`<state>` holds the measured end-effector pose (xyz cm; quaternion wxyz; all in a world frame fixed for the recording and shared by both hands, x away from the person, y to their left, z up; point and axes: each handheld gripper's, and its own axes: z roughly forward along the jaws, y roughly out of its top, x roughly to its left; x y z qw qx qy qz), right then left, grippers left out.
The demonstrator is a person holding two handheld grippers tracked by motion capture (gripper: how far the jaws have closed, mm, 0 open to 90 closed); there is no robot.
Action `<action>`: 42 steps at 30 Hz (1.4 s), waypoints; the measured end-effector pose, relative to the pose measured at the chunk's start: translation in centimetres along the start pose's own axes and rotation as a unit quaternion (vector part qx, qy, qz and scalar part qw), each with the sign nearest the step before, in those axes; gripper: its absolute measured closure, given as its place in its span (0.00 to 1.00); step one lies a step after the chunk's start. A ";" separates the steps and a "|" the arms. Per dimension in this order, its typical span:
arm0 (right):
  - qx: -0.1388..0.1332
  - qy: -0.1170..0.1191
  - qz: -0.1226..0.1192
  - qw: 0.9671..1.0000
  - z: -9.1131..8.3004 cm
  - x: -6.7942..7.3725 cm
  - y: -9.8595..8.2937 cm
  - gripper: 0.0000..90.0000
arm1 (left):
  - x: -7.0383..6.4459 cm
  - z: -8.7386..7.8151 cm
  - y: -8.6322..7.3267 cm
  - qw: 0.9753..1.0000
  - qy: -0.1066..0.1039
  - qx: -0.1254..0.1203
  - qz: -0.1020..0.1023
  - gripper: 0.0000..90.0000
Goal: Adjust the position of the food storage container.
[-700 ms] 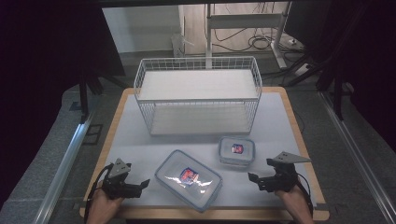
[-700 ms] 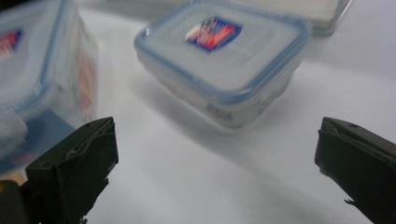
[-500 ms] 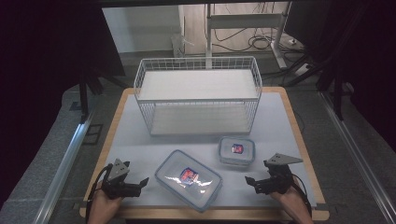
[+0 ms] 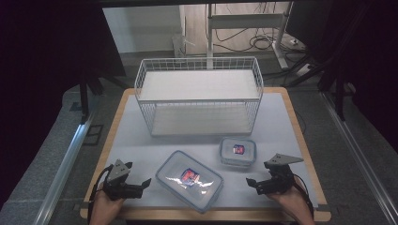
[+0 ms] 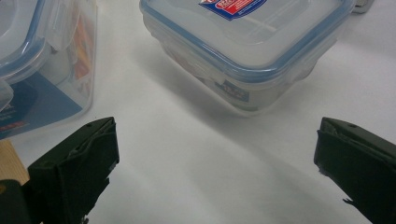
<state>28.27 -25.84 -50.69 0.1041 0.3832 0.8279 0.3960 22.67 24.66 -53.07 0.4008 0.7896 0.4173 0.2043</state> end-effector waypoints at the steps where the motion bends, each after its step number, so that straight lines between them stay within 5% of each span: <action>1: 0.001 -0.004 -0.001 1.000 0.0 0.1 0.1 0.01 | 0.0 0.0 0.0 1.000 0.003 0.000 0.003 0.07; 8: -0.011 -0.002 0.002 1.000 -0.4 0.3 0.5 0.13 | 0.1 -0.5 0.2 1.000 -0.005 -0.022 -0.011 0.08; 13: -0.028 -0.013 -0.009 0.999 -1.1 0.5 1.4 0.25 | 0.0 -0.3 0.2 1.000 -0.014 -0.010 -0.025 0.08; 20: -0.024 -0.022 -0.032 0.999 -1.0 0.9 2.4 0.41 | -0.5 0.0 0.5 1.000 -0.010 0.011 -0.017 0.08; 27: -0.031 -0.009 -0.047 0.998 -0.8 1.5 3.8 0.60 | -0.5 0.0 0.7 0.998 -0.031 0.012 -0.048 0.07; 35: -0.018 0.013 -0.066 0.998 0.8 2.0 5.5 0.85 | -1.1 0.2 0.8 0.999 -0.022 0.032 -0.035 0.07; 42: 0.002 0.015 -0.083 0.996 3.0 2.6 6.9 0.93 | -1.4 0.3 0.9 0.999 -0.021 0.037 -0.023 0.05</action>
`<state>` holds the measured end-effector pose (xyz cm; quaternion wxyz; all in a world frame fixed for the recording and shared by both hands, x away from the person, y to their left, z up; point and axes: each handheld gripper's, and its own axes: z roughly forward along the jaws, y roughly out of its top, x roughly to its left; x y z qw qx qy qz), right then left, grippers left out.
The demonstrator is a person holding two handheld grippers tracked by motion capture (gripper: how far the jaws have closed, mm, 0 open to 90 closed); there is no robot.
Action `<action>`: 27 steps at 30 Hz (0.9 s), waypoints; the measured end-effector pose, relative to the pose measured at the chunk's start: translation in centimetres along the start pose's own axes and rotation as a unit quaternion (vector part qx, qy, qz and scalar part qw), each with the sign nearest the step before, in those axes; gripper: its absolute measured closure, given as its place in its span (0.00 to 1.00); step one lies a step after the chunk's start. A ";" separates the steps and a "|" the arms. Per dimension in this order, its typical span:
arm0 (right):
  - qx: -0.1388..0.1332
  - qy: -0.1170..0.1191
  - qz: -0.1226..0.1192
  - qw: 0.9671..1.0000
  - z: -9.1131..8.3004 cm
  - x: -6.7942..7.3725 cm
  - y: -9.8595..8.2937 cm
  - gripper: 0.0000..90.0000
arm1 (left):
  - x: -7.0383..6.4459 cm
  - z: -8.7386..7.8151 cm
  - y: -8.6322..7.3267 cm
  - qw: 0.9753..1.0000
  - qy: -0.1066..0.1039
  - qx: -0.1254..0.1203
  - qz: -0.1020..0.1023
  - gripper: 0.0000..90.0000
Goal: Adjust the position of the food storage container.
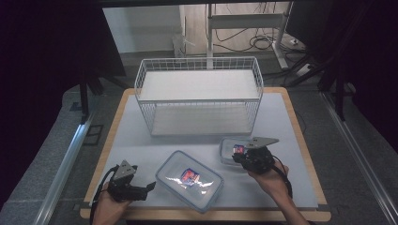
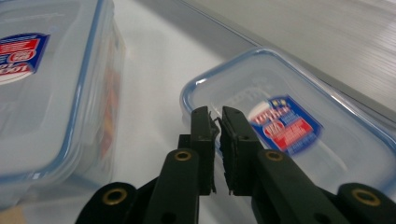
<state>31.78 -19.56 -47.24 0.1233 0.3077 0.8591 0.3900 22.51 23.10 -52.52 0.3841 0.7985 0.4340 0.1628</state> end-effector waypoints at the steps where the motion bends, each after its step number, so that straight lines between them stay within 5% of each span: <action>1: 0.006 0.001 -0.001 1.000 0.8 0.1 0.5 0.95 | 0.1 -0.1 0.0 1.000 -0.001 -0.002 -0.001 0.05; 17: 0.027 -0.004 -0.028 0.999 6.8 1.0 4.0 0.99 | 0.3 -0.1 -0.2 1.000 -0.002 0.003 0.003 0.05; 27: 0.043 -0.020 -0.024 0.999 6.4 1.0 3.8 1.00 | 0.2 0.0 -0.2 1.000 0.002 0.010 0.009 0.05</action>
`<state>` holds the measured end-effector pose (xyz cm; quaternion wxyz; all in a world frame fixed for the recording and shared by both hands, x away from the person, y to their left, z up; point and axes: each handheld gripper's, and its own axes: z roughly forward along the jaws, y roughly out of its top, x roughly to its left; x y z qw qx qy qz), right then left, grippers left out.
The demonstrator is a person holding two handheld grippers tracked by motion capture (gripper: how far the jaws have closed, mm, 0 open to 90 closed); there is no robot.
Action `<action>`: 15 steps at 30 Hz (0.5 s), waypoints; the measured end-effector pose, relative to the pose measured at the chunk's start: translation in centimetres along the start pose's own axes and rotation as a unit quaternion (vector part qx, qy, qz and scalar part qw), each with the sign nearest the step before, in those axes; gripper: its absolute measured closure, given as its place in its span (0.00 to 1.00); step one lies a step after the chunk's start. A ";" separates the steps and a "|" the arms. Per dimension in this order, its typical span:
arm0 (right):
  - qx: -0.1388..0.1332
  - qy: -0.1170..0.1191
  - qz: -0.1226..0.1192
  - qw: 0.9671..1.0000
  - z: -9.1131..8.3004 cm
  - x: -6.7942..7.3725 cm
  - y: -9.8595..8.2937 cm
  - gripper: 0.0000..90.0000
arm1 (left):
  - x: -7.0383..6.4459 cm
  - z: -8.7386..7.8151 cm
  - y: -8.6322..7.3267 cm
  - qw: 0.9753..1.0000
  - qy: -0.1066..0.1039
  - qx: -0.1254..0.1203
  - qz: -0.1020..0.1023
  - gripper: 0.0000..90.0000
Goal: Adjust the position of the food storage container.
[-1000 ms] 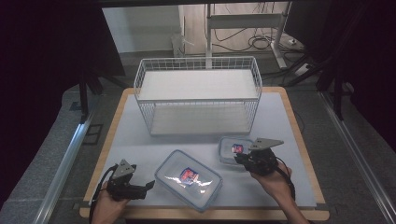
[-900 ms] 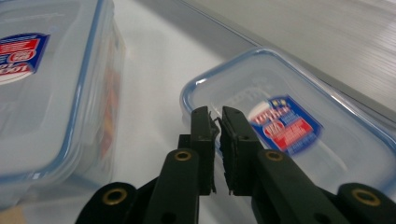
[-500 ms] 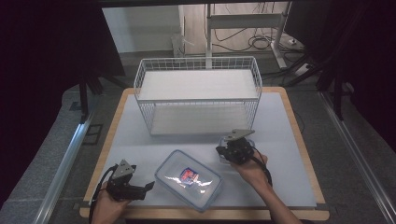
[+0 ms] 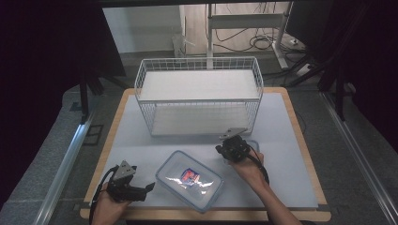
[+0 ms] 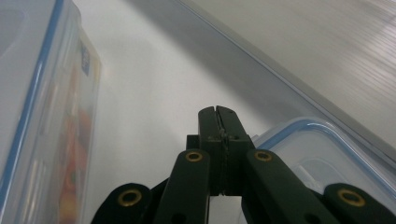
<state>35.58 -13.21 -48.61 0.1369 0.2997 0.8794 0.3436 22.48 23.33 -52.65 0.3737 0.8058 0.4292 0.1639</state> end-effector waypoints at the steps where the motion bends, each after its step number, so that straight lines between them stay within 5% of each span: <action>1: 0.000 0.000 0.000 1.000 0.0 0.0 0.0 1.00 | 0.0 0.0 0.0 1.000 0.000 0.000 0.000 0.05; 15: 0.008 -0.018 0.018 1.000 -2.8 -1.8 -2.7 1.00 | -0.2 0.1 0.2 1.000 0.009 0.004 -0.001 0.07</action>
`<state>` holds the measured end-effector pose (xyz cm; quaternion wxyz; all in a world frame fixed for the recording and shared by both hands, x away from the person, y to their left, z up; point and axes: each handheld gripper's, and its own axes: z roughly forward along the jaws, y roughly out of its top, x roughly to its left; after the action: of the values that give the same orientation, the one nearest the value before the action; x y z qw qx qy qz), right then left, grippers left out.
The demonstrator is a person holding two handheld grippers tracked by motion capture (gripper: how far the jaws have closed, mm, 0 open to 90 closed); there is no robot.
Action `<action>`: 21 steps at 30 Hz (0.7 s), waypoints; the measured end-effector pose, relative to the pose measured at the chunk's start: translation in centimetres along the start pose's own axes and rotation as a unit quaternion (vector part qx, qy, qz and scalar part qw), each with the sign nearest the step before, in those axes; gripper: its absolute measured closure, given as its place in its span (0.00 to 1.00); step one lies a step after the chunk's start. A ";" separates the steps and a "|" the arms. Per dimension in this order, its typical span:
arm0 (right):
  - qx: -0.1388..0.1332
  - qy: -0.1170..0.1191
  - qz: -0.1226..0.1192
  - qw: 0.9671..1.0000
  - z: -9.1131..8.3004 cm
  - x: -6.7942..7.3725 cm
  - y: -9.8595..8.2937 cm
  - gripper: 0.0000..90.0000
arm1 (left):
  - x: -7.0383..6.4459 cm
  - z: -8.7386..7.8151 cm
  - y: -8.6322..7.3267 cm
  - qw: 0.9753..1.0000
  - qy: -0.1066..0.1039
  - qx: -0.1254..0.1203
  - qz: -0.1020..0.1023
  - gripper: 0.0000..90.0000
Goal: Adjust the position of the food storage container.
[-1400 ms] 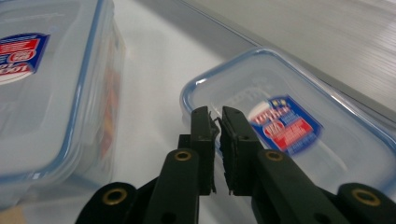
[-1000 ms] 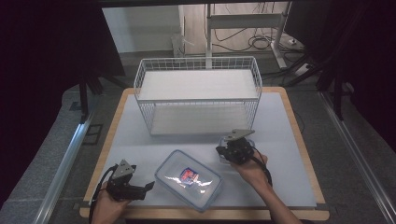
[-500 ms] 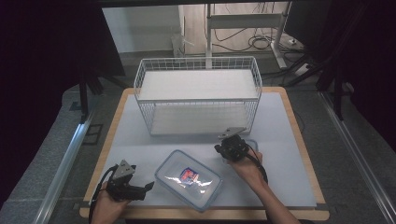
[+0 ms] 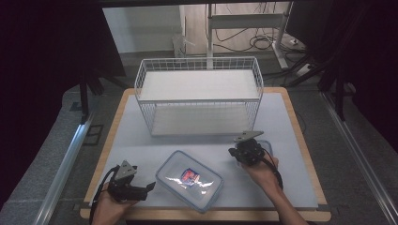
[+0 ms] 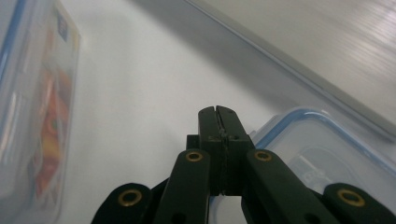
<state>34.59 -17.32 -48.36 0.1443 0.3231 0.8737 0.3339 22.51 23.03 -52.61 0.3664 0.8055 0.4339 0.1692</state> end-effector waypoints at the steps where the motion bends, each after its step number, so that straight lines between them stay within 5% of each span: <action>1: 0.003 -0.002 0.003 1.000 -0.2 -0.1 -0.2 1.00 | 0.0 0.0 0.0 1.000 0.000 -0.001 -0.001 0.07; 6: 0.023 -0.025 0.013 0.999 -0.8 -1.2 -1.7 1.00 | 0.0 0.0 0.0 1.000 0.001 -0.001 0.000 0.07; 14: 0.017 -0.048 0.047 0.998 -2.6 -3.1 -3.6 1.00 | 0.0 -0.1 0.0 1.000 0.003 -0.001 0.002 0.10; 18: 0.001 -0.028 0.040 0.999 -3.4 -1.8 -4.0 1.00 | 0.0 -0.2 0.1 1.000 0.002 -0.004 0.000 0.14; 20: -0.005 -0.012 0.036 0.999 -3.7 -0.9 -4.2 1.00 | 0.0 -0.4 0.2 1.000 0.001 -0.005 -0.002 0.21; 21: -0.011 0.007 0.033 0.999 -4.0 0.1 -4.5 1.00 | 0.0 -0.6 0.2 1.000 -0.002 -0.009 -0.005 0.31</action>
<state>30.52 -21.80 -48.44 0.1306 0.3480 0.8598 0.3501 22.28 23.25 -52.03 0.3754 0.8004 0.4356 0.1694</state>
